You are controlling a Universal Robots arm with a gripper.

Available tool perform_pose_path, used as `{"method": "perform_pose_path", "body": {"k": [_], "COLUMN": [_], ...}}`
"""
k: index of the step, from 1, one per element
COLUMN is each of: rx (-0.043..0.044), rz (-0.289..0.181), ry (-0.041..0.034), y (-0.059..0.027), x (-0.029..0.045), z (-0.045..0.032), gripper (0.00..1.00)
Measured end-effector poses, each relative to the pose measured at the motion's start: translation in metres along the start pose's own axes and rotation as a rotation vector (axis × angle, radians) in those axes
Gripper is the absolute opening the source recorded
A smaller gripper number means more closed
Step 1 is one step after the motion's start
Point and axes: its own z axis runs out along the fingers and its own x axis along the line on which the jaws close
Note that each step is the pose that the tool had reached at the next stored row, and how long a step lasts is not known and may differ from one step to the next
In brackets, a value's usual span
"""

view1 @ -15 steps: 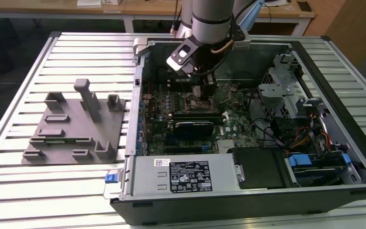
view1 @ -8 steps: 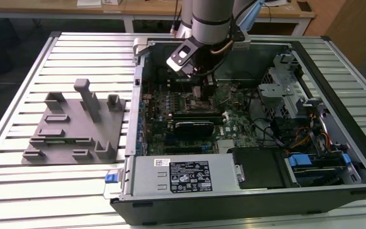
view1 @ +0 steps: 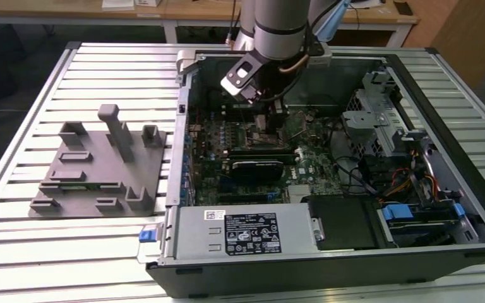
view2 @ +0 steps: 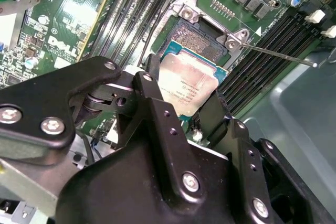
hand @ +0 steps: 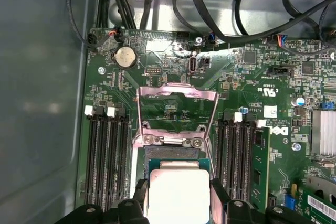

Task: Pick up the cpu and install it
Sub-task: 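Place the cpu into insertion slot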

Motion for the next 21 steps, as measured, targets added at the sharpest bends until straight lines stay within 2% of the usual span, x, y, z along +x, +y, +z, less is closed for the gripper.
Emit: {"method": "perform_pose_path", "body": {"k": [21], "rx": [-0.0001], "rz": [0.010], "ry": [-0.0004], "y": [-0.0005], "x": [-0.0002], "z": [0.0111], "gripper": [0.54]}}
